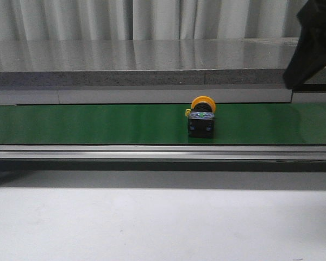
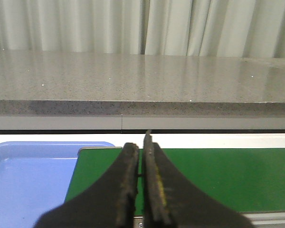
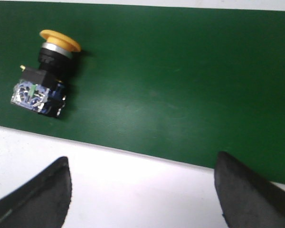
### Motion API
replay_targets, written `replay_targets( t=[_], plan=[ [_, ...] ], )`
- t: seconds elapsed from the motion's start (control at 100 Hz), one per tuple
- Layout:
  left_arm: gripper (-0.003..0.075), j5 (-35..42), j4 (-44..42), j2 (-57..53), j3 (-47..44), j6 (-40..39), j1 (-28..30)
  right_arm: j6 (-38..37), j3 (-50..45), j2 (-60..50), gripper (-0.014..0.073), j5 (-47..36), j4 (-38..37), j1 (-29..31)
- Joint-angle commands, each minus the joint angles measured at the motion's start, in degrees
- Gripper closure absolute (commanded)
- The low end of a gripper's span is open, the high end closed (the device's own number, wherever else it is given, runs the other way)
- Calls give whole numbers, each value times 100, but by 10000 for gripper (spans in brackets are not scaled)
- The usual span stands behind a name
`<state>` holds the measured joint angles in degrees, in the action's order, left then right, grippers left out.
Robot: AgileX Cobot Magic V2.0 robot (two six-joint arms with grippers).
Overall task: Move button from left to right
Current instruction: 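Lower the right gripper over the button on the belt and grasp it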
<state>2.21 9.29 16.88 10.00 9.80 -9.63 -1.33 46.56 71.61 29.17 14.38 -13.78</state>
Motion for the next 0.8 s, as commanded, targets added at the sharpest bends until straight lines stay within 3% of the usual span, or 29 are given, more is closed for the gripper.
replay_targets(
  t=[0.0,0.46,0.79],
  plan=[
    [715,469,45,44,149,-13,-20,25,314,165,14,-467,96,-188],
    [715,469,45,44,149,-13,-20,56,1529,1481,14,-426,90,-659],
    [715,469,45,44,149,-13,-20,269,1646,2101,14,-322,-332,-659]
  ],
)
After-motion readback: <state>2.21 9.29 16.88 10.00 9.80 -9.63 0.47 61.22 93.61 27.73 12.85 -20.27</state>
